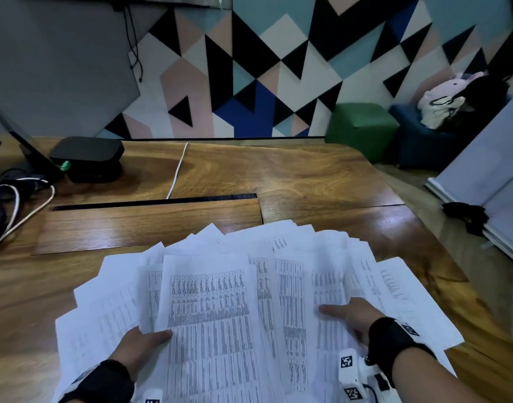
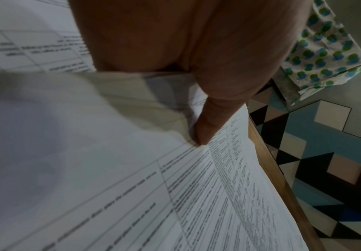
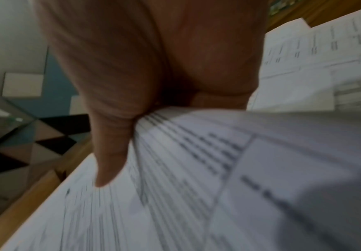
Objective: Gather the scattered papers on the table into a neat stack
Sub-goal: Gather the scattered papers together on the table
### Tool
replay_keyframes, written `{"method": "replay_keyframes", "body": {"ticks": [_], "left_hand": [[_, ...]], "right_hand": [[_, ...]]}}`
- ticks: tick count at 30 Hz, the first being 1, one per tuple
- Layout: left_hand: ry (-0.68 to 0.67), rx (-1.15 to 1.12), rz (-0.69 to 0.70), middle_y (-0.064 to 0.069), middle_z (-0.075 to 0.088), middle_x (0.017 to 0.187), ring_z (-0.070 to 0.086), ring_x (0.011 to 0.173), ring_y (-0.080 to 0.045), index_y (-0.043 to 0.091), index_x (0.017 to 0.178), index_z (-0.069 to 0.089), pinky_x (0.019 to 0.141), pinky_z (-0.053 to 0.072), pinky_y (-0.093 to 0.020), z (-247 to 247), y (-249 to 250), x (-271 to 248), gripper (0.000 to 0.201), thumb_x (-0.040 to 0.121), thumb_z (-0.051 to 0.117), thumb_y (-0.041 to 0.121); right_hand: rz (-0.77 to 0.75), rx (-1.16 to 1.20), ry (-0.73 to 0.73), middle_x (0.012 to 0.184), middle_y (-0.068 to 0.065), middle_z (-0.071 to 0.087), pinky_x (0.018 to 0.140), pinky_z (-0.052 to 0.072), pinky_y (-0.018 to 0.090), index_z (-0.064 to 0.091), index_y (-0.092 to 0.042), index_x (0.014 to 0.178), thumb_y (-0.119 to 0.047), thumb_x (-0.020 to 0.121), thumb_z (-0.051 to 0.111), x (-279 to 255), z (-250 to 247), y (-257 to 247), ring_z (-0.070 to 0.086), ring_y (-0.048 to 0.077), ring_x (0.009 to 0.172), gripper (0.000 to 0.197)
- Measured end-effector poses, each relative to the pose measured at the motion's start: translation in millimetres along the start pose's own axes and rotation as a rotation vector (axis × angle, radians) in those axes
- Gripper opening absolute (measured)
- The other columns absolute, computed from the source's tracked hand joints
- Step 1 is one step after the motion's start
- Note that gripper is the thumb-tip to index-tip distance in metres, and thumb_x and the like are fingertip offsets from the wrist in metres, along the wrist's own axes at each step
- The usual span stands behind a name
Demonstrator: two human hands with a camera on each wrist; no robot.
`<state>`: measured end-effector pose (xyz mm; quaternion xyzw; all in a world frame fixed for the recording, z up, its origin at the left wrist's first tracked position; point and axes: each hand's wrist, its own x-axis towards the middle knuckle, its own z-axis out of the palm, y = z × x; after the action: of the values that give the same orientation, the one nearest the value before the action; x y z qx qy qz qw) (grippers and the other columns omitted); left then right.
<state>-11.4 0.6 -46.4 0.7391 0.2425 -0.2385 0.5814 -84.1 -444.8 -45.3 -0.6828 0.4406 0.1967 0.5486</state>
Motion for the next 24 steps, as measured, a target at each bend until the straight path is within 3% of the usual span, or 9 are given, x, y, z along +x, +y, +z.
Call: {"method": "replay_keyframes", "body": {"ticks": [3, 5, 7, 9, 12, 14, 17, 20, 24], "left_hand": [[0.0, 0.011, 0.002, -0.015, 0.078, 0.079, 0.073, 0.08, -0.037, -0.001, 0.095, 0.071, 0.081, 0.056, -0.044, 2, 0, 1, 0.015, 0.082, 0.072, 0.005], [-0.004, 0.017, 0.007, -0.014, 0.078, 0.078, 0.073, 0.079, -0.037, -0.001, 0.094, 0.072, 0.08, 0.056, -0.044, 4, 1, 1, 0.013, 0.082, 0.072, 0.004], [-0.013, 0.021, 0.012, -0.015, 0.078, 0.077, 0.073, 0.079, -0.036, -0.001, 0.093, 0.072, 0.078, 0.056, -0.041, 5, 1, 0, 0.012, 0.082, 0.071, 0.004], [-0.018, 0.016, 0.018, -0.015, 0.078, 0.077, 0.073, 0.077, -0.035, -0.001, 0.092, 0.072, 0.072, 0.055, -0.038, 6, 2, -2, 0.01, 0.082, 0.071, 0.003], [-0.024, 0.0, 0.016, -0.014, 0.078, 0.077, 0.073, 0.077, -0.034, 0.0, 0.092, 0.072, 0.068, 0.055, -0.036, 5, 3, -4, 0.009, 0.083, 0.07, 0.002], [-0.037, -0.009, 0.004, -0.015, 0.078, 0.079, 0.073, 0.079, -0.035, 0.0, 0.093, 0.071, 0.07, 0.055, -0.037, 5, 4, -4, 0.011, 0.083, 0.07, 0.002], [-0.056, -0.017, 0.0, -0.015, 0.078, 0.084, 0.074, 0.081, -0.036, 0.0, 0.097, 0.071, 0.074, 0.056, -0.039, 3, 4, -5, 0.015, 0.083, 0.07, 0.002], [-0.031, -0.016, 0.018, -0.014, 0.078, 0.081, 0.074, 0.079, -0.035, 0.001, 0.093, 0.071, 0.071, 0.055, -0.037, 1, 5, -10, 0.01, 0.083, 0.069, 0.001], [0.011, -0.024, 0.044, -0.012, 0.078, 0.081, 0.073, 0.082, -0.034, 0.002, 0.093, 0.071, 0.073, 0.055, -0.037, -4, 4, -11, 0.012, 0.082, 0.07, -0.001]], "right_hand": [[-0.049, -0.055, -0.047, 0.125, 0.019, 0.063, 0.094, 0.053, 0.046, 0.032, -0.001, 0.145, -0.051, 0.045, 0.094, -40, 31, -24, 0.065, 0.038, 0.108, 0.128], [-0.055, -0.042, -0.1, 0.136, 0.02, 0.055, 0.099, 0.049, 0.048, 0.027, -0.001, 0.148, -0.047, 0.051, 0.093, -47, 52, -32, 0.058, 0.042, 0.118, 0.126], [-0.075, -0.025, -0.15, 0.123, 0.017, 0.066, 0.096, 0.052, 0.048, 0.043, -0.002, 0.14, -0.05, 0.035, 0.096, -42, 71, -34, 0.066, 0.037, 0.108, 0.127], [-0.12, 0.013, -0.203, 0.105, 0.011, 0.076, 0.093, 0.055, 0.049, 0.065, -0.004, 0.119, -0.045, 0.029, 0.097, -24, 88, -29, 0.072, 0.031, 0.096, 0.104], [-0.156, -0.066, -0.189, 0.1, 0.011, 0.075, 0.086, 0.058, 0.039, 0.069, -0.004, 0.107, -0.023, 0.063, 0.084, -43, 107, -38, 0.072, 0.027, 0.09, 0.05], [-0.175, -0.097, -0.108, 0.103, 0.017, 0.073, 0.073, 0.058, 0.03, 0.067, -0.003, 0.102, -0.007, 0.078, 0.068, -50, 108, -39, 0.07, 0.027, 0.085, 0.025], [-0.232, -0.086, -0.042, 0.098, 0.021, 0.073, 0.065, 0.059, 0.032, 0.068, -0.003, 0.097, -0.002, 0.08, 0.06, -57, 92, -39, 0.072, 0.029, 0.079, 0.019], [-0.328, -0.065, 0.003, 0.082, 0.005, 0.073, 0.051, 0.054, 0.023, 0.066, -0.015, 0.082, 0.0, 0.084, 0.058, -68, 59, -46, 0.07, 0.017, 0.071, 0.016], [-0.463, -0.017, 0.102, 0.087, 0.007, 0.076, 0.067, 0.054, 0.031, 0.069, -0.013, 0.088, -0.002, 0.086, 0.063, -75, 10, -60, 0.072, 0.022, 0.079, 0.013]]}}
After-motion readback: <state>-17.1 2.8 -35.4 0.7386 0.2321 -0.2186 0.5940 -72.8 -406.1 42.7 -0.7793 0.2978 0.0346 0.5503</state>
